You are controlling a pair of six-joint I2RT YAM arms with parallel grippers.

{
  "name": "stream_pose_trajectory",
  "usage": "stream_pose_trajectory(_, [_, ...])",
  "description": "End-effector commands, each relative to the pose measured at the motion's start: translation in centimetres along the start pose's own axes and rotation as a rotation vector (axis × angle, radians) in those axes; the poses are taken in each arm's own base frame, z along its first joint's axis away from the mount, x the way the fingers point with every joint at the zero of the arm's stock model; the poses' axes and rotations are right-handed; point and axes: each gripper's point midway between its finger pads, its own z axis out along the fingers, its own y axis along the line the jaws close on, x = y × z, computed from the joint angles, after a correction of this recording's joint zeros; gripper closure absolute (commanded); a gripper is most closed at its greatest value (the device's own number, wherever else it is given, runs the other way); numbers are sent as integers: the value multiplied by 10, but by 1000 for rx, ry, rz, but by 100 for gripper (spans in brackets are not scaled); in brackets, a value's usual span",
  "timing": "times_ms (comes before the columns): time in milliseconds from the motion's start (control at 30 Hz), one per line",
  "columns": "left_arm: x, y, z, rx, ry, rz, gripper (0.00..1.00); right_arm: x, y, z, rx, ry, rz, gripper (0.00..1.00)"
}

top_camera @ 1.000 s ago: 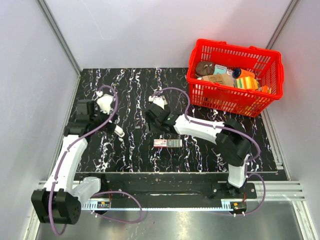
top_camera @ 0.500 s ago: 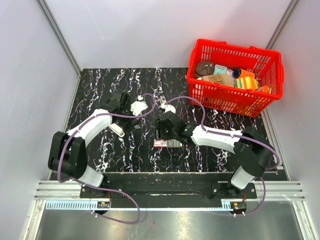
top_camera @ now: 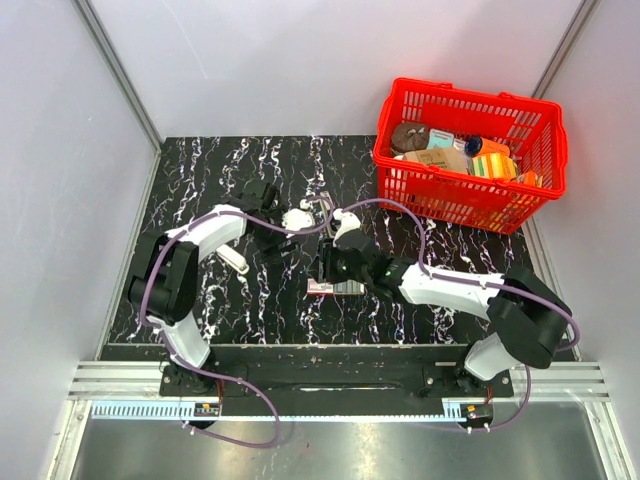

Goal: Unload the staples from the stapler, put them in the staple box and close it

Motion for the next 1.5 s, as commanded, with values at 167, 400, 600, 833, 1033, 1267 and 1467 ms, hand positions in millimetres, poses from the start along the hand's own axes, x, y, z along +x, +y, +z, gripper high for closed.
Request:
stream_pose_trajectory(167, [-9, 2, 13, 61, -15, 97, 20, -24, 21, -9, -93, -93, 19, 53])
stream_pose_trajectory(400, [-5, -2, 21, 110, 12, 96, 36, -24, 20, -10, -94, -97, 21, 57])
stream_pose_trajectory(600, [10, -9, 24, 125, 56, 85, 50, -25, 19, -11, -92, -106, 25, 59])
stream_pose_trajectory(833, [8, -12, 27, 129, 41, 56, 57, -24, 18, -12, -90, -108, 27, 60])
stream_pose_trajectory(1033, [7, -14, 33, 132, 42, 45, 61, -26, 19, -13, -95, -116, 31, 62])
stream_pose_trajectory(1267, [14, -18, 36, 145, 74, 42, 72, -24, 20, -11, -99, -107, 25, 69])
stream_pose_trajectory(1467, [14, -21, 37, 154, 74, 24, 83, -23, 20, -11, -102, -102, 23, 69])
